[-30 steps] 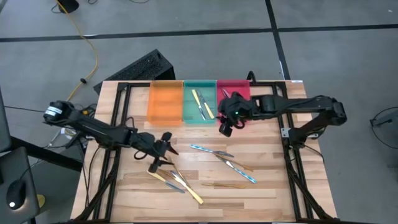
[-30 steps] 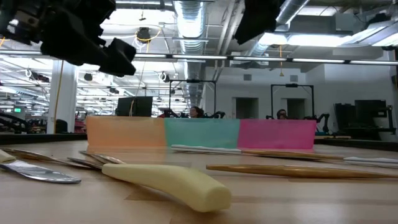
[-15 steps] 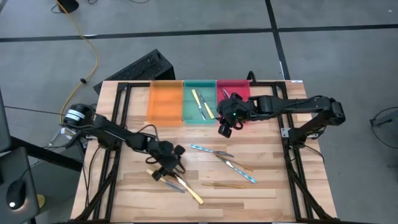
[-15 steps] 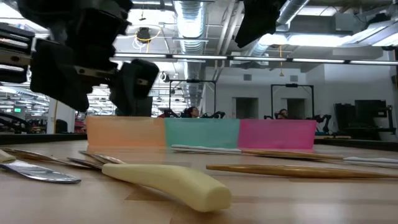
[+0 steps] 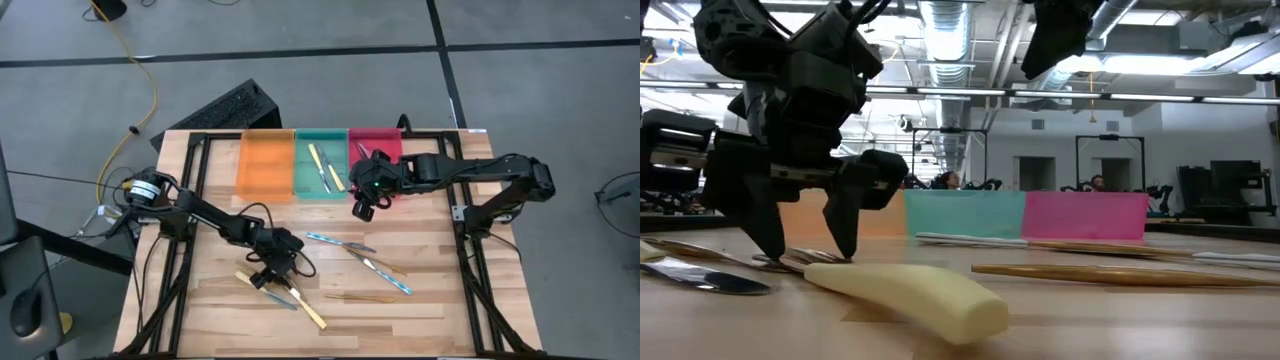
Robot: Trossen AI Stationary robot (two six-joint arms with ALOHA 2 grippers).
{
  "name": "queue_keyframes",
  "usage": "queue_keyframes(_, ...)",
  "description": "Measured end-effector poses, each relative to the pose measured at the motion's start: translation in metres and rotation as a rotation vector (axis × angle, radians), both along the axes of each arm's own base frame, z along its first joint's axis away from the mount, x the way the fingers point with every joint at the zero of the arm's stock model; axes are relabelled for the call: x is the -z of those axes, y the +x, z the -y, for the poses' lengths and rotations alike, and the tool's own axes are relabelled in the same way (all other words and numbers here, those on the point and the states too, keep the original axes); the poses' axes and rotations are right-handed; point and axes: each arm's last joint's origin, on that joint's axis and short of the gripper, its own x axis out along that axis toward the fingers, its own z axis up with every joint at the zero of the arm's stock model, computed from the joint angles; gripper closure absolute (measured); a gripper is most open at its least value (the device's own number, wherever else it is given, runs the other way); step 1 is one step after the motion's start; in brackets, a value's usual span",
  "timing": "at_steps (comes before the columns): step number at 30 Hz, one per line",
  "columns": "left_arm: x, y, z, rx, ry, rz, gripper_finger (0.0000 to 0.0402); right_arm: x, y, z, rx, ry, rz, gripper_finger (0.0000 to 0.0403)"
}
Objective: Sort silverware by color (type)
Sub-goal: Put the gold table knife into the orange bin
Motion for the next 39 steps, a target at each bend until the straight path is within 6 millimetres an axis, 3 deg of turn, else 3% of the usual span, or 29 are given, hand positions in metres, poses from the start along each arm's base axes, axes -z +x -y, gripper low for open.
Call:
queue_keyframes(6, 0.001, -0.001, -0.002, -0.01, 0.009, -0.023, 0.0231, 0.0, 0.0, 0.0, 0.0, 0.0, -0.001, 0.0237)
queue_keyframes(18, 0.002, -0.003, -0.002, -0.033, 0.014, -0.051, 0.0386, 0.0, 0.0, 0.0, 0.002, 0.0, -0.001, 0.0237)
queue_keyframes(29, -0.003, -0.004, -0.005, -0.11, -0.034, -0.085, 0.0398, 0.0, 0.0, 0.0, 0.002, -0.001, -0.001, 0.0237)
queue_keyframes(39, -0.045, -0.01, -0.021, -0.334, 0.036, 0.03, 0.04, 0.0, 0.0, 0.0, 0.006, 0.001, -0.004, 0.0237)
